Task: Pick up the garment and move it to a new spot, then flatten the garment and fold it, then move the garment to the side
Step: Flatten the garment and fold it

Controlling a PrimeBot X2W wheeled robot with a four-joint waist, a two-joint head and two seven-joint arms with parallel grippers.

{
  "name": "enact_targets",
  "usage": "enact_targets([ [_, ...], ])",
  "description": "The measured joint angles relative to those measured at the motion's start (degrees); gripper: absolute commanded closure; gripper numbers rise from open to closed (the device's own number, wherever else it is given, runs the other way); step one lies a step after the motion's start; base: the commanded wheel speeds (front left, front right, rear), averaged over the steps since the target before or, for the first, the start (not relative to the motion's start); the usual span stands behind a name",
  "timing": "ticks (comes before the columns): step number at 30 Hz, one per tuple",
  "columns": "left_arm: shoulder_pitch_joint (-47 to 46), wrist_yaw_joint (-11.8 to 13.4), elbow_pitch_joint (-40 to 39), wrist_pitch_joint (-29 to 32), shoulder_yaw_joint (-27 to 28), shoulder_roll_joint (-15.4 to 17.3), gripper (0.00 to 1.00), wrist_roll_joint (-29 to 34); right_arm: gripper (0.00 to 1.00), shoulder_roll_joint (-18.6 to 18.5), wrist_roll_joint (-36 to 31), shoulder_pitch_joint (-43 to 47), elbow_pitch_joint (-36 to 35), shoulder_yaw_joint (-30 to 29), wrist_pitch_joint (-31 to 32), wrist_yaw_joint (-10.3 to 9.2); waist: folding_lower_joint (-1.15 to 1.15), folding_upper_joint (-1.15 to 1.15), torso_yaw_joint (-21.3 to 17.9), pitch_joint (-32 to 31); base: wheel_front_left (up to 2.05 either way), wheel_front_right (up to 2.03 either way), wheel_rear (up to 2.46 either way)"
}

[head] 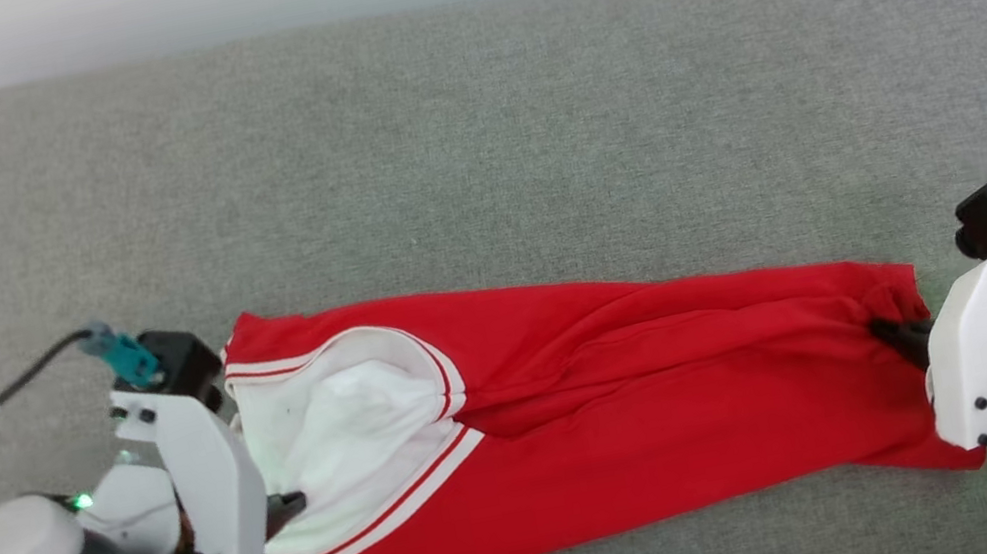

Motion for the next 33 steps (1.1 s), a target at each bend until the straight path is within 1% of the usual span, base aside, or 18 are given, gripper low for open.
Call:
enact_targets([
  [1,0.53,-0.97,2.61,-0.45,-0.42,-1.68,1.0,-0.01,1.0,0.27,-0.01,-0.16,1.41,0.33,-0.16,0.0,0.0,0.0,-0.16,-0.19,0.0,0.0,0.0],
  [2,0.71,-1.63,3.92,-0.52,-0.54,-2.48,1.0,-0.07,1.0,0.44,-0.01,-0.35,2.19,0.71,-0.19,0.0,0.0,0.0,-0.2,-0.34,0.0,0.0,0.0],
  [3,0.71,-1.63,3.92,-0.52,-0.54,-2.48,1.0,-0.07,1.0,0.44,-0.01,-0.35,2.19,0.71,-0.19,0.0,0.0,0.0,-0.2,-0.34,0.0,0.0,0.0],
  [6,1.25,-3.74,7.66,-1.87,-0.22,-4.23,1.0,-0.74,0.99,0.74,0.0,-1.81,4.17,1.41,-0.93,0.0,0.0,0.0,-0.34,-0.88,0.0,0.0,0.0],
  [7,1.3,-4.27,8.59,-2.32,0.07,-4.7,1.0,-1.22,0.78,0.66,0.03,-2.17,4.68,1.68,-1.11,0.0,0.0,0.0,-0.36,-1.12,0.0,0.0,0.0],
  [8,1.35,-4.87,9.13,-2.66,0.29,-4.98,0.88,-1.69,0.55,0.62,0.36,-2.3,5.05,1.96,-1.29,0.0,0.0,0.0,-0.37,-1.4,0.0,0.0,0.0],
  [9,1.37,-5.1,9.64,-3.25,0.33,-5.11,0.56,-1.42,0.11,0.57,0.66,-2.35,5.34,2.22,-1.62,0.0,0.0,0.0,-0.36,-1.73,0.0,0.0,0.0],
  [10,1.38,-5.3,10.06,-4.03,0.45,-5.09,0.38,-1.03,0.0,0.53,1.09,-2.46,5.52,2.35,-1.62,0.0,0.0,0.0,-0.35,-2.09,0.0,0.0,0.0],
  [11,1.5,-5.54,10.4,-4.59,0.74,-5.01,0.22,-0.97,0.0,0.43,1.7,-2.57,5.63,2.38,-1.59,0.0,0.0,0.0,-0.33,-2.48,0.0,0.0,0.0],
  [12,1.66,-5.89,10.46,-5.17,0.85,-4.9,0.03,-0.97,0.0,0.23,2.49,-2.58,5.69,2.34,-1.6,0.0,0.0,0.0,-0.28,-2.89,0.0,0.0,0.0],
  [13,1.9,-6.1,10.39,-6.1,1.05,-4.87,0.0,-0.89,0.0,-0.03,3.03,-2.58,5.64,2.36,-1.59,0.0,0.0,0.0,-0.22,-3.33,0.0,0.0,0.0],
  [17,3.72,-6.26,9.23,-9.92,1.66,-4.39,0.0,-0.29,0.0,-1.01,4.83,-1.77,5.03,1.55,-1.52,0.0,0.0,0.0,0.14,-5.33,0.0,0.0,0.0],
  [21,6.19,-6.03,7.1,-16.3,2.52,-3.7,0.0,1.2,0.0,-1.72,6.08,-0.12,4.31,-1.16,-1.35,0.0,0.0,0.0,0.64,-7.39,0.0,0.0,0.0],
  [23,7.66,-5.72,6.27,-20.81,3.45,-3.25,0.0,1.94,0.0,-1.94,6.02,0.76,4.14,-2.65,-1.05,0.0,0.0,0.0,0.96,-8.33,0.0,0.0,0.0],
  [25,9.32,-5.22,5.63,-26.18,4.09,-2.77,0.0,4.15,0.0,-1.97,5.89,1.64,4.04,-4.31,-0.57,0.0,0.0,0.0,1.35,-9.13,0.0,0.0,0.0],
  [32,16.7,-1.68,4.97,-45.43,7.99,-2.08,0.0,6.58,0.0,-1.25,4.24,3.51,4.65,-10.02,2.32,0.0,0.0,0.0,3.55,-10.48,0.0,0.0,0.0],
  [33,17.67,-1.4,4.89,-46.97,8.47,-2.12,0.0,6.69,0.0,-1.11,3.79,3.87,4.89,-10.8,2.6,0.0,0.0,0.0,3.93,-10.55,0.0,0.0,0.0],
])
